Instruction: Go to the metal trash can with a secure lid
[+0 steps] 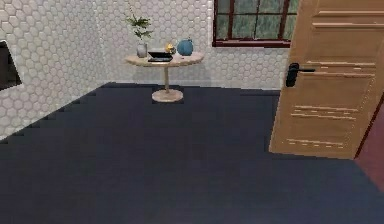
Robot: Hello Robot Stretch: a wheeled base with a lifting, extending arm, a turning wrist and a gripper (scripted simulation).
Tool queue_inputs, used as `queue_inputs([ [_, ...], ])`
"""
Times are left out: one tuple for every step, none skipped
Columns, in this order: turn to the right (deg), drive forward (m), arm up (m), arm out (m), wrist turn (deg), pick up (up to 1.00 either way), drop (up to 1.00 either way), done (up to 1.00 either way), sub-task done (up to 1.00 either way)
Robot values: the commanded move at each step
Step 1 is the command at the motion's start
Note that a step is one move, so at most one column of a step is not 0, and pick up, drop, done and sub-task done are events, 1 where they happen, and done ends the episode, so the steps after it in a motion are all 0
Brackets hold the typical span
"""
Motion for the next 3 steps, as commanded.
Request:
queue_inputs([
  [30.0,0.0,0.0,0.0,0.0,0.0,0.0,0.0,0.0],
  [3.0,0.0,0.0,0.0,0.0,0.0,0.0,0.0,0.0],
  [0.0,1.0,0.0,0.0,0.0,0.0,0.0,0.0,0.0],
])
